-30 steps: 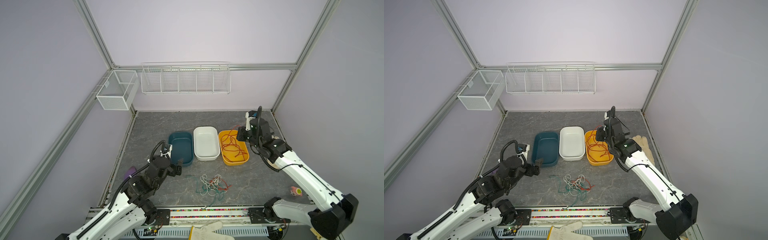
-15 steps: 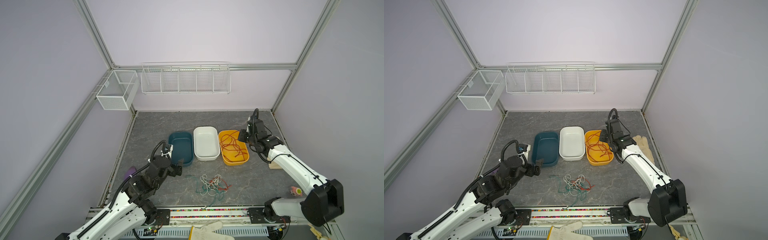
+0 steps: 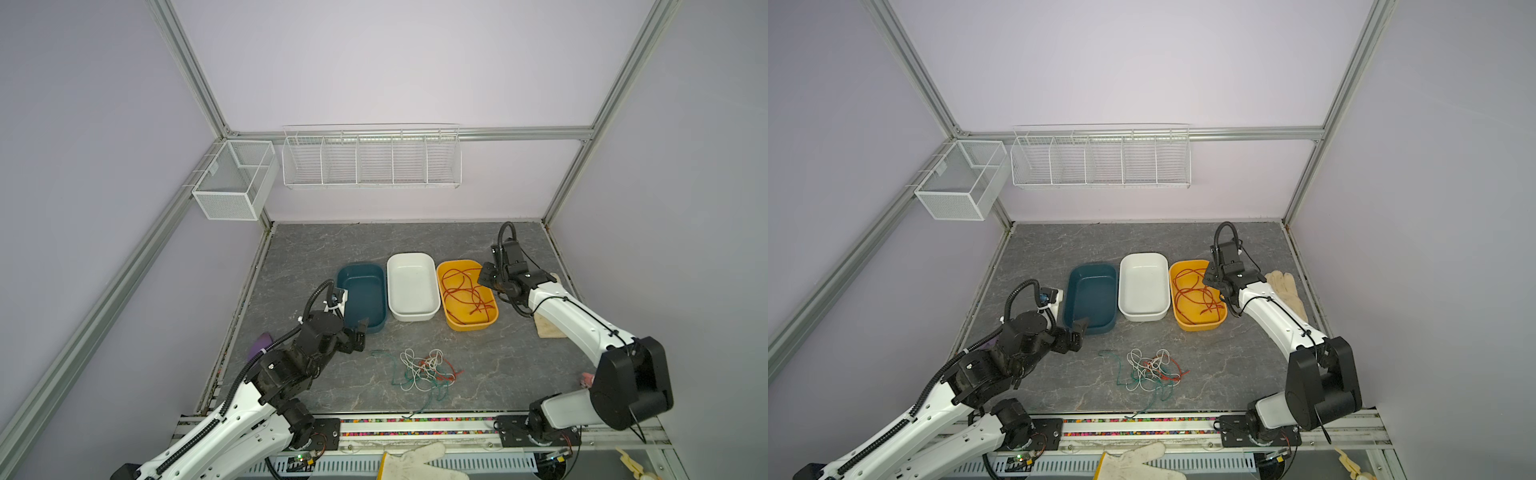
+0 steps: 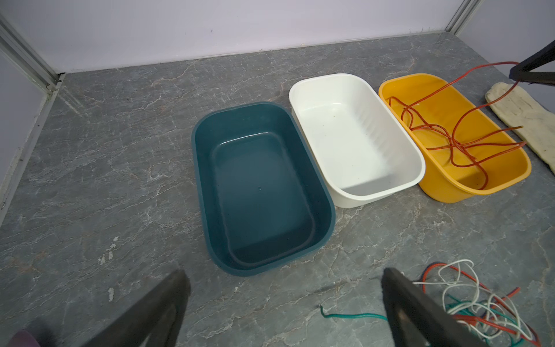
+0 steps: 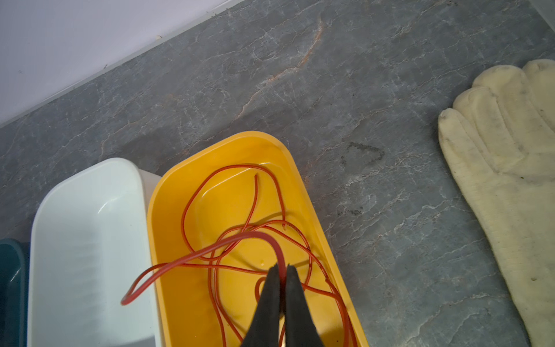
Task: Untangle the cables
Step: 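Lower the red wire into the yellow tub with the right gripper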
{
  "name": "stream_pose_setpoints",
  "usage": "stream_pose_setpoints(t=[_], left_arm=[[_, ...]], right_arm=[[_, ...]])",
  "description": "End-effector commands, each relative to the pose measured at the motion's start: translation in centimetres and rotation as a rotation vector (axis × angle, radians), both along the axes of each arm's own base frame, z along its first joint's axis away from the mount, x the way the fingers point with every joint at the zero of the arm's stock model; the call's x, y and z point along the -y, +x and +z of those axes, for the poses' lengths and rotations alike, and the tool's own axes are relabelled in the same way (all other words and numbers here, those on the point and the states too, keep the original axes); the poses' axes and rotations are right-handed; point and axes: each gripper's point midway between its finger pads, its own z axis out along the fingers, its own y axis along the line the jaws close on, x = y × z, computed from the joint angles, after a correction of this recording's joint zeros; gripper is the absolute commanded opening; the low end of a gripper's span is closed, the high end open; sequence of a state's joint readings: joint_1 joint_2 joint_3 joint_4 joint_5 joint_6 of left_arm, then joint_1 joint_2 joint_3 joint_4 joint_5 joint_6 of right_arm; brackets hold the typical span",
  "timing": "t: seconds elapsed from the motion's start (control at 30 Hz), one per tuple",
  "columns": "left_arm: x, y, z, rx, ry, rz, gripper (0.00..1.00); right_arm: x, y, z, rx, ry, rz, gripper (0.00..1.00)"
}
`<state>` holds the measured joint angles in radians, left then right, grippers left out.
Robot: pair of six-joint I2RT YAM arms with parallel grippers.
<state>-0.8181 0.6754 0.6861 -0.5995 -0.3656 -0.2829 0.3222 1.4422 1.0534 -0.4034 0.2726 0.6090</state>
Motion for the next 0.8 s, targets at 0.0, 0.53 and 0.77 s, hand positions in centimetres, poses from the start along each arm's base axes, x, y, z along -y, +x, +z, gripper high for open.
stream_pose_setpoints(t=[0.0, 0.53, 0.77], left_arm=[[0.0, 0.0, -0.4, -0.002, 0.009, -0.007, 0.99], [0.3, 0.0, -0.7, -0.012, 0.015, -0.019, 0.99], [0.5, 0.0, -0.9, -0.023, 0.021, -0.028, 0.99]], right_arm=[[0.5, -0.5, -1.7, -0.044, -0.007, -0.038, 0.06], [-0.3, -0.6, -6.1, -0.134, -0.023, -0.041, 0.06], [-1.6, -0.4, -7.5, -0.157, -0.019, -0.002, 0.06]])
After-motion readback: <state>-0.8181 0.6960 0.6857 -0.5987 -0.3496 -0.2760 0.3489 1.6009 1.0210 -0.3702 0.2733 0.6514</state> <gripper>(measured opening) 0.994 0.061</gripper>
